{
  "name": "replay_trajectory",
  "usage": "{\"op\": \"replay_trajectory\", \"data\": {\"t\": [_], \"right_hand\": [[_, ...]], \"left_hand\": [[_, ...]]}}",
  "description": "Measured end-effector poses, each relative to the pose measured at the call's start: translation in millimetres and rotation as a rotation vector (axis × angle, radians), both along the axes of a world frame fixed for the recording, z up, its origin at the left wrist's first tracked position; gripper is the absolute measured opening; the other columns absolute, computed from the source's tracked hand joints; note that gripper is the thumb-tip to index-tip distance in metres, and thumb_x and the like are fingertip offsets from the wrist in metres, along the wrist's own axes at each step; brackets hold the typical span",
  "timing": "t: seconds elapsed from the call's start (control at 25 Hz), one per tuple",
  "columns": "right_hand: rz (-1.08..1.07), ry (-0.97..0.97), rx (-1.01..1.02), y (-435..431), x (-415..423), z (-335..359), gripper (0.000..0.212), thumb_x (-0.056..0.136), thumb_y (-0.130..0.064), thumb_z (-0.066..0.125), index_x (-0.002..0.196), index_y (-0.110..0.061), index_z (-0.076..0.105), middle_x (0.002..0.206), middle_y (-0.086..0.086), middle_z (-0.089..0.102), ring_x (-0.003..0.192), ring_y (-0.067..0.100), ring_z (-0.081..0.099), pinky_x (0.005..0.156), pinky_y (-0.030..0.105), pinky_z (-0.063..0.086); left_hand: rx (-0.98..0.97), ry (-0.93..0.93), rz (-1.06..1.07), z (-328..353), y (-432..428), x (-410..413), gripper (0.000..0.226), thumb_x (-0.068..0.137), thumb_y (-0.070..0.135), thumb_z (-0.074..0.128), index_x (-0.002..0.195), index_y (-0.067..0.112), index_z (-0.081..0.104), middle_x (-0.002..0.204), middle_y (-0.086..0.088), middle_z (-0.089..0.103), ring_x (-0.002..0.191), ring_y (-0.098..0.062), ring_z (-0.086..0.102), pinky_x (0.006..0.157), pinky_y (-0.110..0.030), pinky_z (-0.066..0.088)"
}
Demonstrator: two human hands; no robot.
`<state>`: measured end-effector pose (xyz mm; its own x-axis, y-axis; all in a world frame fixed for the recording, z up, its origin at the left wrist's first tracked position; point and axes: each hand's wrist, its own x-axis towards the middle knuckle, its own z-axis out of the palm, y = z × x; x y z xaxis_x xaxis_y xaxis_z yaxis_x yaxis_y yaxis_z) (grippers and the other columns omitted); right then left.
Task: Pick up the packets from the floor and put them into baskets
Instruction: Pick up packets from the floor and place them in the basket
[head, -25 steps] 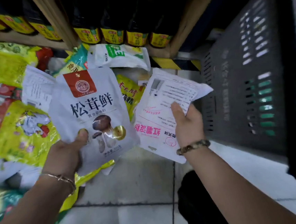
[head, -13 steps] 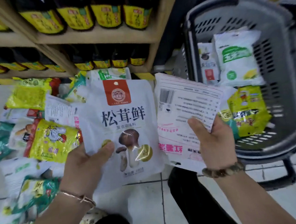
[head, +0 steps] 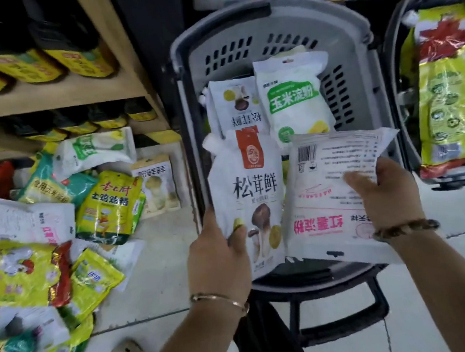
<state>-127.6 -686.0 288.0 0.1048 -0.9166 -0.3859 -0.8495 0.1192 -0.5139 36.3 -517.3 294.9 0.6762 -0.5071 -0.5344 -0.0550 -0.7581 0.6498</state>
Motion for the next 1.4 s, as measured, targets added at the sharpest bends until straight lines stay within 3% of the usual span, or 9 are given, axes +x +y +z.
{"op": "replay_trajectory", "data": {"t": [0.08,0.2,0.32,0.56,0.68,0.8,0.88,1.08,1.4], "right_hand": [[0.038,0.023,0.04,-19,-14,-22,0.008,0.088,-0.018,0.06,0.09,-0.01,0.061,0.082,0.007,0.065,0.07,0.01,0.059,0.056,0.024,0.044],[0.102,-0.004,0.116,-34,-28,-51,0.019,0.087,-0.017,0.062,0.074,-0.026,0.052,0.074,-0.012,0.058,0.059,-0.008,0.052,0.046,0.009,0.034],[0.097,-0.036,0.212,-35,-36,-80,0.01,0.087,-0.015,0.062,0.087,-0.024,0.056,0.082,-0.017,0.061,0.065,-0.011,0.055,0.052,0.005,0.036],[-0.222,0.165,0.193,-27,-23,-105,0.031,0.086,-0.018,0.057,0.117,-0.016,0.049,0.114,0.006,0.063,0.1,0.031,0.059,0.075,0.034,0.043],[0.062,0.417,0.005,-23,-22,-91,0.077,0.077,-0.016,0.061,0.141,-0.024,0.018,0.139,0.014,0.041,0.121,0.036,0.045,0.095,0.049,0.041],[0.511,0.54,-0.01,-28,-18,-85,0.119,0.073,-0.026,0.072,0.139,-0.039,-0.026,0.154,0.006,-0.013,0.143,0.03,-0.002,0.112,0.05,0.005],[0.776,0.613,0.129,-29,-18,-92,0.132,0.071,-0.038,0.074,0.124,-0.036,-0.047,0.137,0.001,-0.046,0.132,0.027,-0.031,0.106,0.051,-0.014],[1.018,0.717,0.315,-30,-22,-126,0.145,0.057,-0.068,0.07,0.114,-0.027,-0.057,0.121,0.012,-0.062,0.122,0.035,-0.041,0.104,0.058,-0.015],[0.948,0.714,0.264,-19,-23,-145,0.137,0.064,-0.069,0.063,0.115,-0.027,-0.057,0.12,0.013,-0.064,0.113,0.036,-0.053,0.1,0.062,-0.022]], "left_hand": [[0.089,0.056,0.025,-25,-26,-20,0.036,0.092,0.018,0.055,0.127,0.014,0.046,0.113,-0.006,0.065,0.102,-0.028,0.06,0.077,-0.029,0.043],[0.198,0.152,0.094,-60,-49,-32,0.026,0.092,0.015,0.055,0.117,0.015,0.048,0.11,-0.005,0.064,0.09,-0.023,0.057,0.073,-0.026,0.038],[0.269,0.211,0.162,-87,-58,-37,0.029,0.091,0.015,0.054,0.119,0.016,0.047,0.11,-0.005,0.065,0.08,-0.017,0.05,0.074,-0.027,0.04],[0.327,0.231,0.244,-101,-62,-46,0.078,0.09,0.009,0.052,0.148,0.029,0.004,0.115,-0.006,0.061,0.08,-0.018,0.051,0.076,-0.029,0.04],[0.229,0.085,0.022,-86,-52,-53,0.101,0.081,0.002,0.062,0.148,0.032,-0.008,0.146,-0.008,0.032,0.115,-0.022,0.046,0.092,-0.037,0.045],[0.117,-0.338,-0.404,-80,-45,-57,0.108,0.074,0.005,0.071,0.147,0.027,-0.006,0.154,-0.017,0.005,0.141,-0.027,0.005,0.11,-0.045,0.013],[0.227,-0.36,-0.69,-88,-52,-50,0.112,0.082,0.022,0.066,0.14,0.029,-0.029,0.154,-0.016,-0.014,0.141,-0.029,-0.015,0.112,-0.044,-0.004],[0.417,-0.156,-0.784,-128,-74,-43,0.101,0.086,0.049,0.057,0.145,0.028,-0.022,0.149,-0.009,-0.034,0.14,-0.036,-0.022,0.11,-0.049,-0.01],[0.446,-0.27,-0.867,-148,-72,-54,0.111,0.079,0.065,0.053,0.136,0.031,-0.036,0.135,-0.011,-0.051,0.136,-0.046,-0.023,0.111,-0.056,-0.005]]}}
